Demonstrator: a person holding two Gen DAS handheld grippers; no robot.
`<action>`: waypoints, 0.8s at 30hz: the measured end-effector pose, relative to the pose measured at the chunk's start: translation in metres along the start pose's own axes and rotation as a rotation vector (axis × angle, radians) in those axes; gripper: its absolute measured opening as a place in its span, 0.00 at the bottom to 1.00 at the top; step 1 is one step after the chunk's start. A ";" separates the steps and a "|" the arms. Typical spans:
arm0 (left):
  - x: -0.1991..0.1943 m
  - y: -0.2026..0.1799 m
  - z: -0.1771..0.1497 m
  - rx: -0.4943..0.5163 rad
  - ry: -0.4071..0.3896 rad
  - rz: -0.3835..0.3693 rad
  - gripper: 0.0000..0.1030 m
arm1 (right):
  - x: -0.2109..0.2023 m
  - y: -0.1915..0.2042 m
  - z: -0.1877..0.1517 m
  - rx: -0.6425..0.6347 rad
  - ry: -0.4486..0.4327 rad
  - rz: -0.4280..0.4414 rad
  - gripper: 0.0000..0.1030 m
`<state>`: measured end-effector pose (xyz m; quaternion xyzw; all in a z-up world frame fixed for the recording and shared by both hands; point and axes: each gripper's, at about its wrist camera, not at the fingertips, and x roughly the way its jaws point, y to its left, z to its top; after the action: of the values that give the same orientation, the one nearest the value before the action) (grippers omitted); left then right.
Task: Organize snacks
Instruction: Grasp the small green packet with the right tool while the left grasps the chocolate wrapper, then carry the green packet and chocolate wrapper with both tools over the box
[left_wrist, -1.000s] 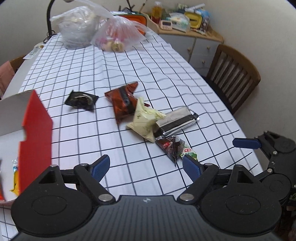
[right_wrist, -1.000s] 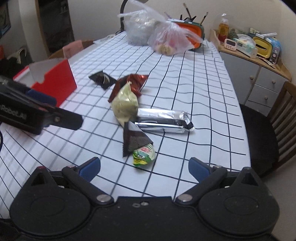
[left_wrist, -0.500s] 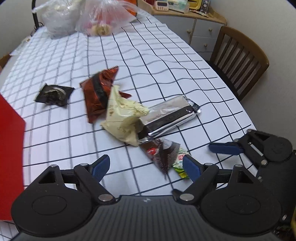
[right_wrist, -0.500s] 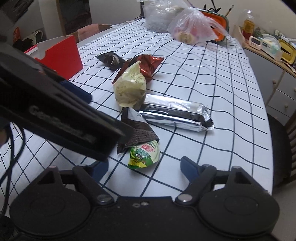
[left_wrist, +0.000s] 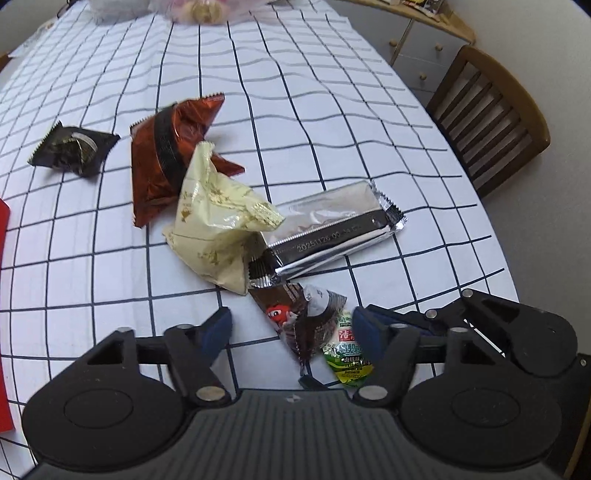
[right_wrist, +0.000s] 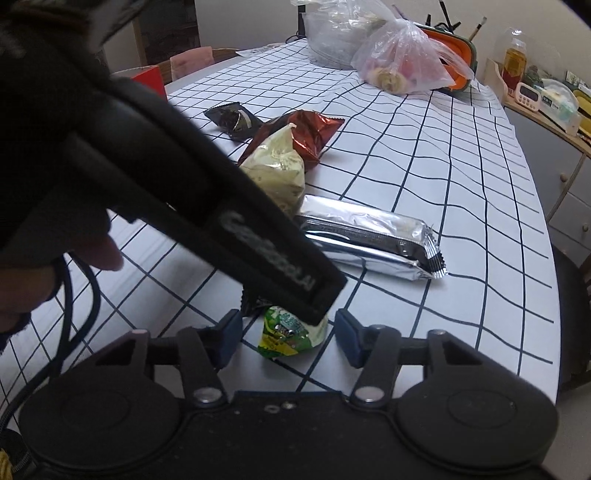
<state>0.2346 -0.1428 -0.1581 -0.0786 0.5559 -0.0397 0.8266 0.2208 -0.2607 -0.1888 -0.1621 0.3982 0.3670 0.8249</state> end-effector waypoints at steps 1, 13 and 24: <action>0.002 0.000 0.001 -0.005 0.007 -0.003 0.61 | 0.000 0.001 -0.001 -0.004 -0.001 -0.003 0.47; 0.004 0.004 0.005 -0.038 0.022 -0.039 0.31 | -0.005 0.000 -0.002 0.013 -0.009 -0.018 0.32; -0.013 0.017 -0.007 -0.054 0.007 -0.065 0.26 | -0.018 -0.003 -0.005 0.076 -0.012 -0.036 0.31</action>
<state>0.2228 -0.1249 -0.1520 -0.1187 0.5569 -0.0518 0.8204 0.2132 -0.2742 -0.1778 -0.1356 0.4039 0.3376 0.8393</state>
